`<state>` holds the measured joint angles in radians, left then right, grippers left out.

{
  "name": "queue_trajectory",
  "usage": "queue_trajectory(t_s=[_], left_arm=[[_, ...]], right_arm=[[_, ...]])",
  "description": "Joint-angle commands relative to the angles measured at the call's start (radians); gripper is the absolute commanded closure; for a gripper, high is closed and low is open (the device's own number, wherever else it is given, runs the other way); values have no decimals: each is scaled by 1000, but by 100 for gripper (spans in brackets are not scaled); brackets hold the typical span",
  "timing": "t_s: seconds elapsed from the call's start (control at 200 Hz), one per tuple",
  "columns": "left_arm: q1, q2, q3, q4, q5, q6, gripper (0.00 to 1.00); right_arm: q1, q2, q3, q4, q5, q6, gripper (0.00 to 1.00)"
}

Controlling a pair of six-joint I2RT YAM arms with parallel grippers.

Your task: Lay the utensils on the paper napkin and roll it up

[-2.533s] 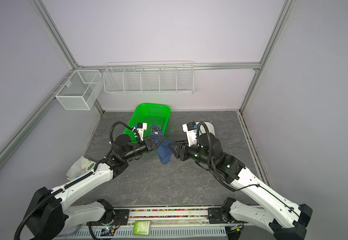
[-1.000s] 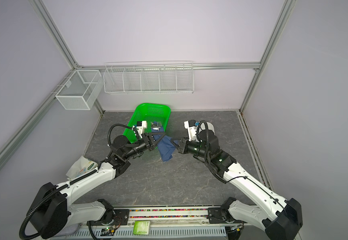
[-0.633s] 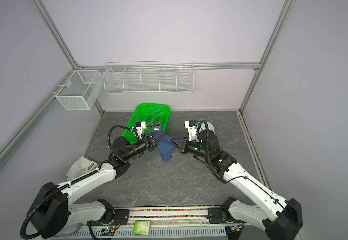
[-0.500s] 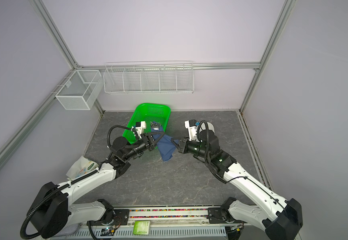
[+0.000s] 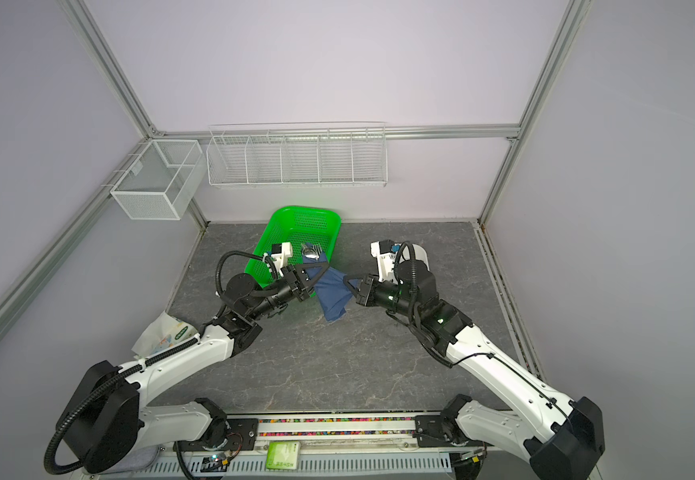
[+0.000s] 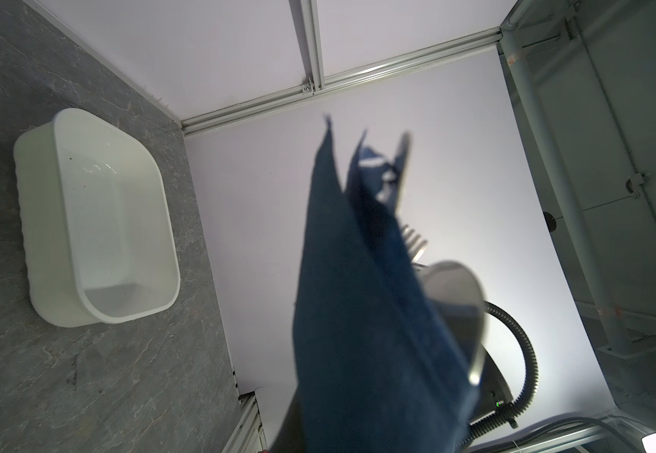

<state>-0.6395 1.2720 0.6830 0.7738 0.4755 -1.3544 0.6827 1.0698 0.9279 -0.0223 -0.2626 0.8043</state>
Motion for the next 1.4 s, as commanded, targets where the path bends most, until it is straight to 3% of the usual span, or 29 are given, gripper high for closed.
queue_trajectory(t_s=[0.0, 0.325, 0.545, 0.765, 0.875, 1.05, 1.2, 1.395], left_arm=[[20, 5, -2, 85, -43, -27, 85], [19, 2, -5, 84, -42, -21, 99], [20, -26, 7, 20, -41, 41, 100], [20, -90, 33, -168, -72, 187, 100], [20, -122, 53, -264, -96, 259, 100], [20, -134, 78, -330, -105, 313, 100], [20, -138, 88, -344, -107, 318, 100], [20, -153, 90, -355, -109, 320, 100]], right_arm=[[-2, -18, -21, -42, 25, 6, 94], [-3, 8, 14, -124, 47, -22, 89], [-3, -34, 68, -208, 78, -67, 55], [-3, -158, 103, -306, 175, -129, 38], [14, -162, 147, -312, 96, -198, 40], [122, -34, 285, -390, 94, -310, 41], [168, 112, 383, -439, 96, -322, 45], [182, 183, 393, -447, 127, -297, 45]])
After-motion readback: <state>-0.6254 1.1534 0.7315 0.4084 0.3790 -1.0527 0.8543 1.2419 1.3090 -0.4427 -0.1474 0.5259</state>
